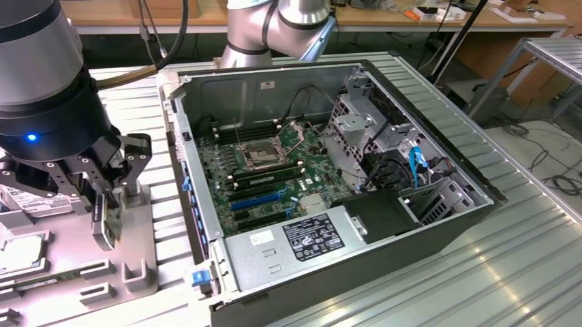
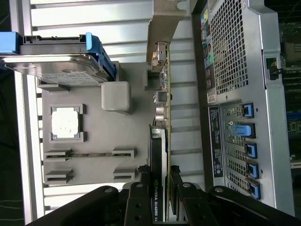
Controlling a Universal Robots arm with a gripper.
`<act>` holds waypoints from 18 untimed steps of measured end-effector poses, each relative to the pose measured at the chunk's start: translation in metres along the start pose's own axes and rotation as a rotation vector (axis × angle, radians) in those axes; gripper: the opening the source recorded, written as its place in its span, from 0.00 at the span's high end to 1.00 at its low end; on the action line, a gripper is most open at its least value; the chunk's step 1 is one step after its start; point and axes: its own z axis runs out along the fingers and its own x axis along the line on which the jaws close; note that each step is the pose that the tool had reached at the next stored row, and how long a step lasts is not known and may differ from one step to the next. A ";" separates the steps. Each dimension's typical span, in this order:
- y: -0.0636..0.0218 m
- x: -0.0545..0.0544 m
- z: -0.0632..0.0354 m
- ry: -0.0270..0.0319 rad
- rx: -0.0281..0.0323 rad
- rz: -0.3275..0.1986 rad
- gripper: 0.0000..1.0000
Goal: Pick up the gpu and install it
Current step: 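Pick up the gpu and move the gpu toward the slot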
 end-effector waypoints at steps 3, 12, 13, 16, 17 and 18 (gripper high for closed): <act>0.0002 0.000 -0.0021 -0.0001 -0.0001 0.000 0.73; 0.0021 0.000 -0.0277 -0.0001 -0.0007 0.000 0.73; 0.0024 0.000 -0.0319 -0.0002 -0.0008 0.000 0.73; 0.0040 0.000 -0.0526 0.0000 -0.0012 0.000 0.73; 0.0043 0.000 -0.0573 -0.0001 -0.0015 0.000 0.73; 0.0046 0.000 -0.0613 -0.0001 -0.0017 0.000 0.73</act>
